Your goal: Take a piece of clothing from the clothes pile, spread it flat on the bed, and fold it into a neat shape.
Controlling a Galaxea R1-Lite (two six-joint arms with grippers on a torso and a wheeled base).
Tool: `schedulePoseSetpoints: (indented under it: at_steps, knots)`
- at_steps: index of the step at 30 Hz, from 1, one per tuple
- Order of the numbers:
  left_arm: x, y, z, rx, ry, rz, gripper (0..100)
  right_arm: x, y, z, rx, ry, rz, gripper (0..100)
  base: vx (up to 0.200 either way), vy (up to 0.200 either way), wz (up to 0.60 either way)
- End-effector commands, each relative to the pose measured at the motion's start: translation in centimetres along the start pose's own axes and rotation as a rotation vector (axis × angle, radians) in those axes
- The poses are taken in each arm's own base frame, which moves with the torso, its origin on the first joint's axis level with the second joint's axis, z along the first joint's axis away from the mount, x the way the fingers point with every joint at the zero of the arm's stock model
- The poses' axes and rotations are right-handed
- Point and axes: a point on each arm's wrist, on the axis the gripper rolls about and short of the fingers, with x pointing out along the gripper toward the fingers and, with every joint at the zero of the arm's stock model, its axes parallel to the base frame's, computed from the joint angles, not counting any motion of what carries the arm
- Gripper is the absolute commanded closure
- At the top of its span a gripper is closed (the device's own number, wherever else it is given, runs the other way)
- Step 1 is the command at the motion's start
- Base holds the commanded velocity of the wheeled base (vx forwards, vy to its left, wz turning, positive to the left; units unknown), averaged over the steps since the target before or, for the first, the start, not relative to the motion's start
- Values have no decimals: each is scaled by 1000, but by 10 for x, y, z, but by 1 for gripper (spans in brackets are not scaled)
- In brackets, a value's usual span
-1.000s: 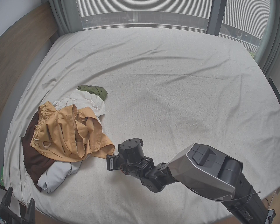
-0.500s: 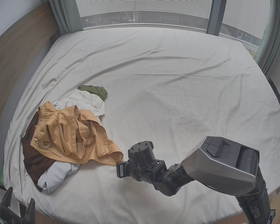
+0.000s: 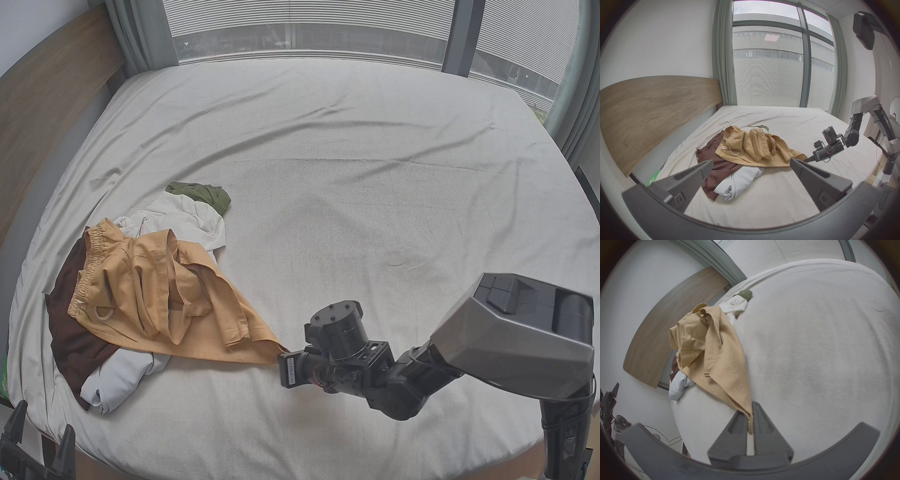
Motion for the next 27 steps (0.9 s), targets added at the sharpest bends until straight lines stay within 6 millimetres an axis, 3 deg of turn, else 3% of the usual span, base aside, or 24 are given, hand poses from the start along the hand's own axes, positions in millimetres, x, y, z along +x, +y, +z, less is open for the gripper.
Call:
schedulePoseSetpoints:
  at_steps: [1, 27]
  knots:
    - [0, 0, -5, 1, 1, 1, 0, -22, -14, 4, 17, -11, -27, 100, 0, 0, 0]
    - [0, 0, -5, 2, 1, 1, 0, -78, -42, -54, 16, 53, -66, 100, 0, 0, 0]
